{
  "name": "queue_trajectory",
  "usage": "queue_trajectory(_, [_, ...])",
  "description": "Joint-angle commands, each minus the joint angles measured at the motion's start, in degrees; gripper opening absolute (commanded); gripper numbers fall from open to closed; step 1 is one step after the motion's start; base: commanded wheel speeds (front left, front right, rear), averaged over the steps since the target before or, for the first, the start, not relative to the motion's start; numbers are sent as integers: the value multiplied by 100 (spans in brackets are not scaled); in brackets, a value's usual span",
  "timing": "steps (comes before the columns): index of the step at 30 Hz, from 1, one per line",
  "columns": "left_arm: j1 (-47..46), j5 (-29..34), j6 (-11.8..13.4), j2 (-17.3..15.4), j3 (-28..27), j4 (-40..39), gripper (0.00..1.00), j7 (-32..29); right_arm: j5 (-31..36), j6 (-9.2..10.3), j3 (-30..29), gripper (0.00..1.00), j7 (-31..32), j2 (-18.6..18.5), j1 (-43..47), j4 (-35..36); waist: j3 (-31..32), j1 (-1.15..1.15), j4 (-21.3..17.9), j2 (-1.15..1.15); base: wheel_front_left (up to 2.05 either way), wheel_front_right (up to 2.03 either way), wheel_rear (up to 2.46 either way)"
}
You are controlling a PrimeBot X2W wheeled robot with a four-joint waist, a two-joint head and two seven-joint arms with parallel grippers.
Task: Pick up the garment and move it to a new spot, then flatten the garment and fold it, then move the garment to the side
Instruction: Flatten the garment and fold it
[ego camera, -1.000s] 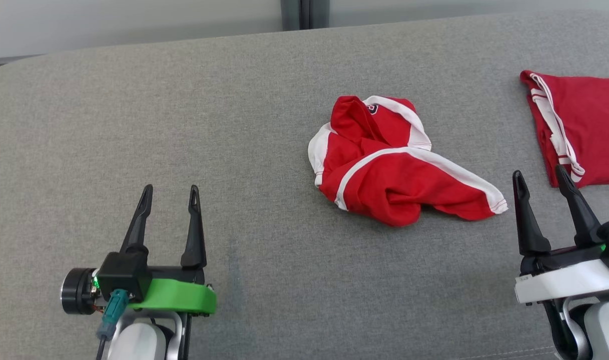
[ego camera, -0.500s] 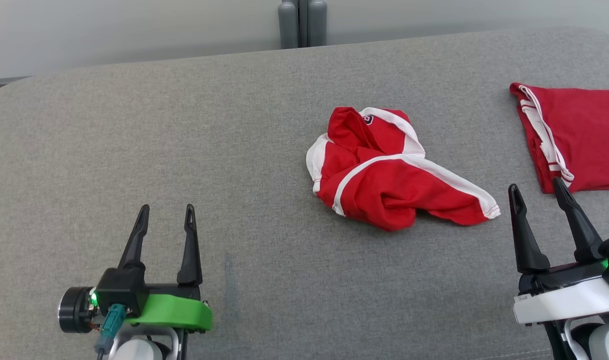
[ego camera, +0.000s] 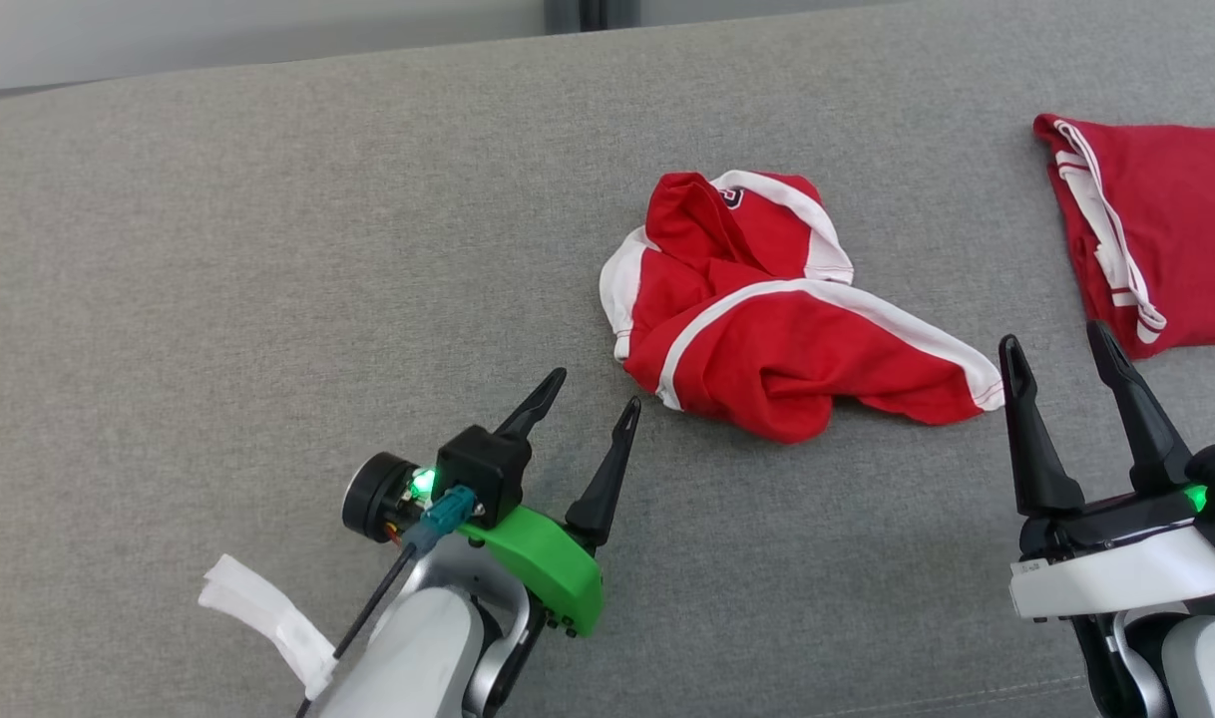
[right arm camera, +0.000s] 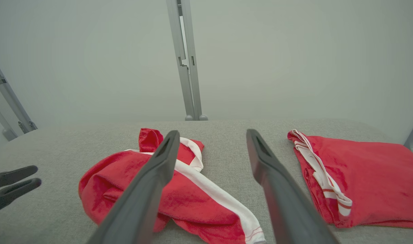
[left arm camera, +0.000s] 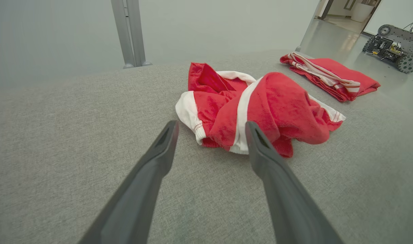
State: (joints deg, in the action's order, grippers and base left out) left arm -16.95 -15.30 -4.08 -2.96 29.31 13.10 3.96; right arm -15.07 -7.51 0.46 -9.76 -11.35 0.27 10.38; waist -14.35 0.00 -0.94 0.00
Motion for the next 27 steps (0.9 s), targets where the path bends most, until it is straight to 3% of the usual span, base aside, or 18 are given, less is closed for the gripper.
queue_trajectory(1, [-206, -145, -25, -12, 44, 161, 100, -49, -55, 5, 6, 100, -50, 2, -86, -36, -199, 0, -197, 0, 0, 0, 0])
queue_trajectory(10, [-1129, -779, -90, -7, 514, 1319, 100, -18, -150, 5, 91, 100, -204, 30, -282, -292, -430, 0, -550, 0, 0, 0, 0])
queue_trajectory(11, [-1204, -826, -109, -6, 544, 1408, 34, 7, -155, 5, 94, 100, -214, 35, -295, -311, -438, 0, -569, 0, 0, 0, 0])
queue_trajectory(12, [-1278, -820, -125, -7, 582, 1534, 0, 24, -163, 5, 93, 100, -229, 47, -302, -336, -442, 0, -589, 0, 0, 0, 0])
queue_trajectory(16, [-1415, -915, -149, -7, 592, 1723, 0, 267, -186, 5, 71, 100, -278, 70, -292, -401, -436, 0, -608, 0, 0, 0, 0])
queue_trajectory(20, [-1390, -789, 4, -160, 543, 1595, 0, 440, -195, 5, 6, 100, -312, 101, -220, -452, -368, 0, -509, 0, 0, 0, 0])
queue_trajectory(24, [-1193, -641, 233, -514, 532, 1087, 0, 250, -219, 5, -16, 100, -311, 115, -155, -497, -244, 0, -325, 0, 0, 0, 0])
queue_trajectory(27, [-1004, -522, 458, -953, 486, 402, 0, -193, -202, 5, -36, 100, -296, 133, -103, -509, -163, 0, -176, 0, 0, 0, 0])
